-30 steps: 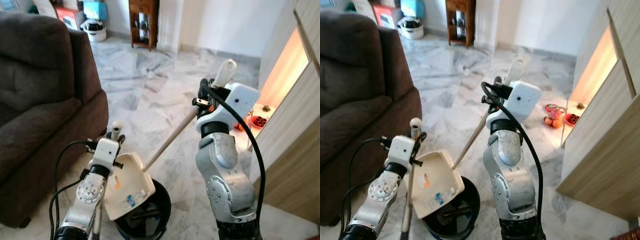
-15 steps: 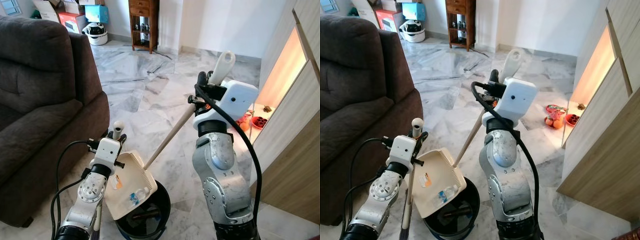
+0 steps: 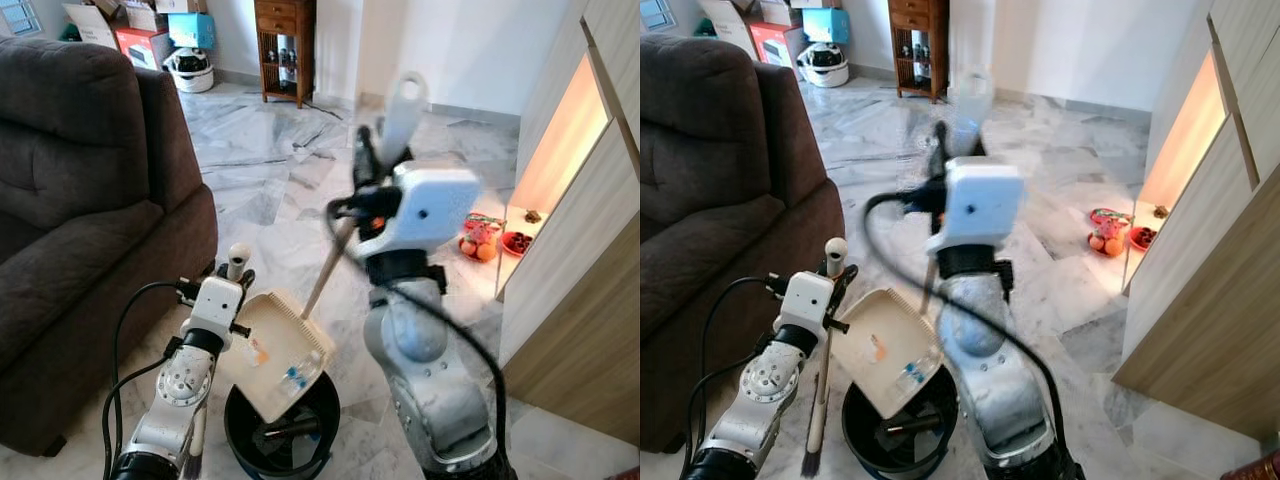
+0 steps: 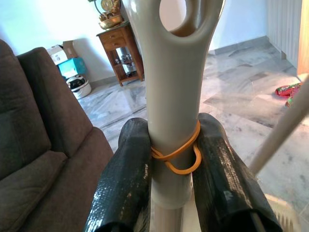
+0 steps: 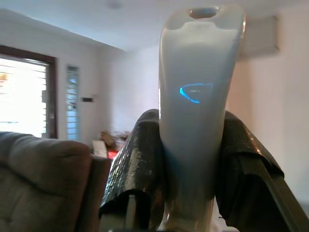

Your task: Sweep floor

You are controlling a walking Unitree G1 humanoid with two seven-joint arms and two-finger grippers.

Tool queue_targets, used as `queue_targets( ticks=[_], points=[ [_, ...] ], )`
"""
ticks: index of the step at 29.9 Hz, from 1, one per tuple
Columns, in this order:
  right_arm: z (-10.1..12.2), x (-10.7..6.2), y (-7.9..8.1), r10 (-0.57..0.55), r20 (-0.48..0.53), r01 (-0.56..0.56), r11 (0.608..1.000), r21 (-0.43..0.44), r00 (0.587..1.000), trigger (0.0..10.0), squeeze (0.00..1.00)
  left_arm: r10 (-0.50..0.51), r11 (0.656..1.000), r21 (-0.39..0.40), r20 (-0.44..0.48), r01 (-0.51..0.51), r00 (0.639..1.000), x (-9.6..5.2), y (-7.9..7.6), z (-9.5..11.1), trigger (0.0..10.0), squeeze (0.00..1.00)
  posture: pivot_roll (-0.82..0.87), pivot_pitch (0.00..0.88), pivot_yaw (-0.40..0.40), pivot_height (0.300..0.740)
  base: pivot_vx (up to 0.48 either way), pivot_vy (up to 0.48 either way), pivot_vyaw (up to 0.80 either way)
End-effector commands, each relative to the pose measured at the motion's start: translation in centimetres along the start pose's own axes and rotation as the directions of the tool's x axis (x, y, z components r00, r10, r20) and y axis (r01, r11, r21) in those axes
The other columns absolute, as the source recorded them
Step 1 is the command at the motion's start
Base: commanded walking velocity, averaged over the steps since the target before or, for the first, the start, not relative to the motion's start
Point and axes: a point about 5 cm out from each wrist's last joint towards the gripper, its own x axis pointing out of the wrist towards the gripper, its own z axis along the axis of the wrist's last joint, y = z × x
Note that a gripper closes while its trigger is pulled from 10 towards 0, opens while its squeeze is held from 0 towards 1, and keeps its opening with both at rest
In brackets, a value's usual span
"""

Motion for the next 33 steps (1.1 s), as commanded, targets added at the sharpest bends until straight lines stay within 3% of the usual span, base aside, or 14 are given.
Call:
queue_targets(
  ticks=[1,7,11,33],
  points=[
    [2.6,-0.2,0.4,0.018,0.148,-0.021,1.000,0.017,0.989,10.0,0.00,-0.016,0.999,0.042,0.050,0.014,0.999,0.2,0.2,0.8,10.0,0.00,0.09,0.000,0.016,0.740,0.000,0.000,0.00],
    [3.8,-0.7,2.0,0.143,0.229,-0.139,0.990,-0.033,0.963,10.0,0.00,-0.020,0.999,0.043,0.051,0.018,0.999,0.2,0.2,0.8,10.0,0.00,0.09,0.000,0.019,0.740,0.000,0.000,0.00],
    [4.0,-1.1,2.5,0.174,0.239,-0.174,0.984,-0.020,0.955,10.0,0.00,-0.020,0.999,0.044,0.051,0.018,0.999,0.2,0.2,0.9,10.0,0.00,0.09,0.000,0.020,0.740,0.000,0.000,0.00],
    [3.9,-1.6,3.3,0.258,0.235,-0.258,0.966,-0.033,0.937,10.0,0.00,-0.025,0.999,0.046,0.051,0.023,0.998,0.3,0.2,0.9,10.0,0.00,0.09,0.000,0.021,0.740,0.000,0.000,0.00]
  ],
)
